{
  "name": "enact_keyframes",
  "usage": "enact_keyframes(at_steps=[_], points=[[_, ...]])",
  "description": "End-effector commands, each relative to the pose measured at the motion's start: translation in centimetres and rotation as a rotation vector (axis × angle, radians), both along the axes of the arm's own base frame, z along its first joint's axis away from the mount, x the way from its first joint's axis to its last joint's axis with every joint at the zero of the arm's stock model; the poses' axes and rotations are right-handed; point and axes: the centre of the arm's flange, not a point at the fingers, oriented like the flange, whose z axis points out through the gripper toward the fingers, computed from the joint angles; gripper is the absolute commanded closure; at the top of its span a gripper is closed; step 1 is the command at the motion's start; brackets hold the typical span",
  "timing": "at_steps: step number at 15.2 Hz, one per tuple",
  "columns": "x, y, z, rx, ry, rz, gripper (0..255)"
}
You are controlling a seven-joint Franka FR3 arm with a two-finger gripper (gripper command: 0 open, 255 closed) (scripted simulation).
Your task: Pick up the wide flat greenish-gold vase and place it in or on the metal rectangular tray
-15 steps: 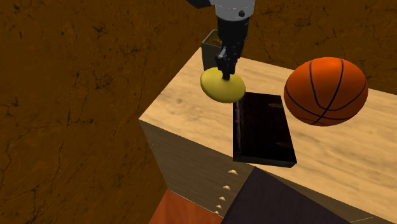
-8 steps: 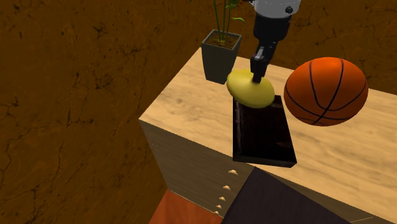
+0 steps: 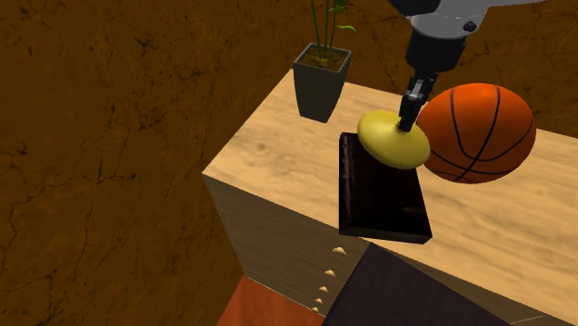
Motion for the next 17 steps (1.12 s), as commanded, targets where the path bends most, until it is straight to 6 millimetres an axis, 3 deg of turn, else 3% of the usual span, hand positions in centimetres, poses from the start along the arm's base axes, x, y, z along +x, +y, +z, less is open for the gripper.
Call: enact_keyframes(at_steps=[1, 17], points=[[-0.2, 0.0, -1.0, -0.001, 0.0, 0.0, 255], [-0.2, 0.0, -9.5, -0.001, 0.0, 0.0, 255]])
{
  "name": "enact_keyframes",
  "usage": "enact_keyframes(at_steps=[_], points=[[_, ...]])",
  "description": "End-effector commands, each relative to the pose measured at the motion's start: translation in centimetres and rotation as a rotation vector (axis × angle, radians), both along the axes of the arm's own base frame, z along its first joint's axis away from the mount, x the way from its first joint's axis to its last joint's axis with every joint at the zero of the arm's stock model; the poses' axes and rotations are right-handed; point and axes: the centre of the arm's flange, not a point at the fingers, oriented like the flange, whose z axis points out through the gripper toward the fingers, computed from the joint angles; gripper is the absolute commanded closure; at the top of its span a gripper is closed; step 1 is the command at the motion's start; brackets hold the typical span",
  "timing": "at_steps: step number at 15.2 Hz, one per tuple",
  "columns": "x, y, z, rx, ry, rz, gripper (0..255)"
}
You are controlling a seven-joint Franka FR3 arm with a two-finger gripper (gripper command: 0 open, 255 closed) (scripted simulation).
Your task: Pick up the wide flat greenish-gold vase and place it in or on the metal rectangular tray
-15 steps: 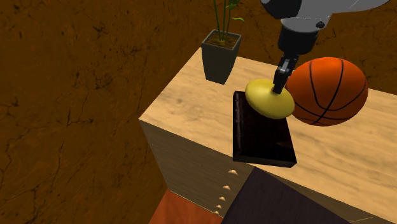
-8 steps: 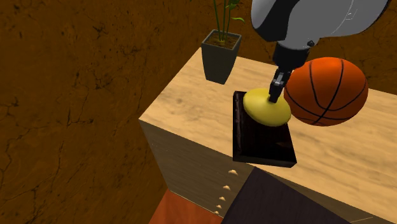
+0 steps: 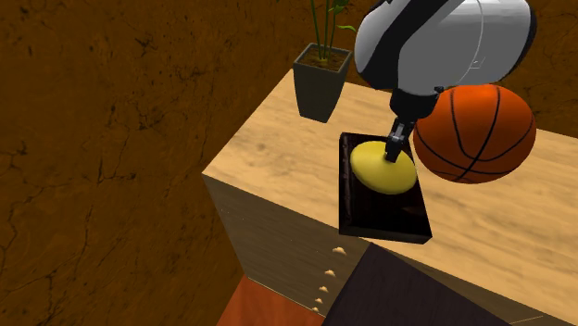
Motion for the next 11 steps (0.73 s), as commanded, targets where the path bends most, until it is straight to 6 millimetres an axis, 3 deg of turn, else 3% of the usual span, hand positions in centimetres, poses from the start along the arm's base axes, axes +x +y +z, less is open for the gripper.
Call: enact_keyframes(at_steps=[1, 9, 10, 11], points=[[0.01, 0.11, -1.05, 0.0, 0.0, 0.0, 255], [0.01, 0.11, -1.05, 0.0, 0.0, 0.0, 255], [0.0, 0.12, -1.02, 0.0, 0.0, 0.0, 0], [0.01, 0.12, -0.96, 0.0, -0.001, 0.0, 0]])
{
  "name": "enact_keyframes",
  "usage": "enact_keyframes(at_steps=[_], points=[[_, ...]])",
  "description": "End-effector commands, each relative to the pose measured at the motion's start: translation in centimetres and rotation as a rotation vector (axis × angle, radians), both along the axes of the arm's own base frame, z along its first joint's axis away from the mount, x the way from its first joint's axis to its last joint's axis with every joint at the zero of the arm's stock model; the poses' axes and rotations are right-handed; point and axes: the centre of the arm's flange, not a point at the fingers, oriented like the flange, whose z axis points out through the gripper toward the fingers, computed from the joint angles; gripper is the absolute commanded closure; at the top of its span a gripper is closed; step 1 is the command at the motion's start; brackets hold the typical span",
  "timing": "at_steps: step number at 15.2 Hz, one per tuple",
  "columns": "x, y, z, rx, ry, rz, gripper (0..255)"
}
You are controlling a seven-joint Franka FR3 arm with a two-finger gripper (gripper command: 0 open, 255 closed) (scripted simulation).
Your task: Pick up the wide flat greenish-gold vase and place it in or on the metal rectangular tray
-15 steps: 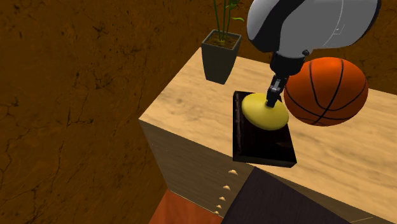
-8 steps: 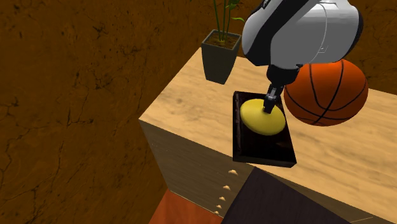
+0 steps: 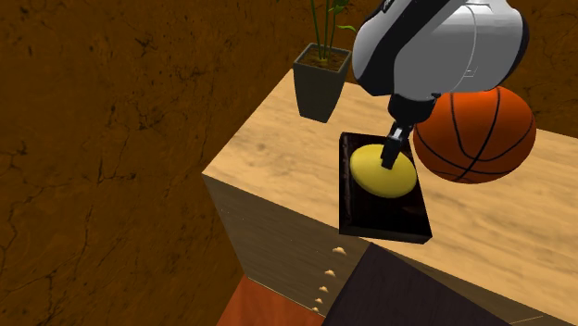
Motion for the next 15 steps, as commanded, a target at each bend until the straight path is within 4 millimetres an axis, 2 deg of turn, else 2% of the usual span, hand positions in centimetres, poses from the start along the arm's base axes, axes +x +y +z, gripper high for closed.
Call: enact_keyframes(at_steps=[1, 4, 8, 15], points=[[0.0, 0.0, 0.0, 0.001, 0.001, 0.0, 0], [0.0, 0.0, -0.1, 0.001, 0.001, 0.0, 0], [0.4, 0.0, 4.9, 0.001, 0.001, 0.0, 0], [0.4, 0.0, 4.9, 0.001, 0.001, 0.0, 0]])
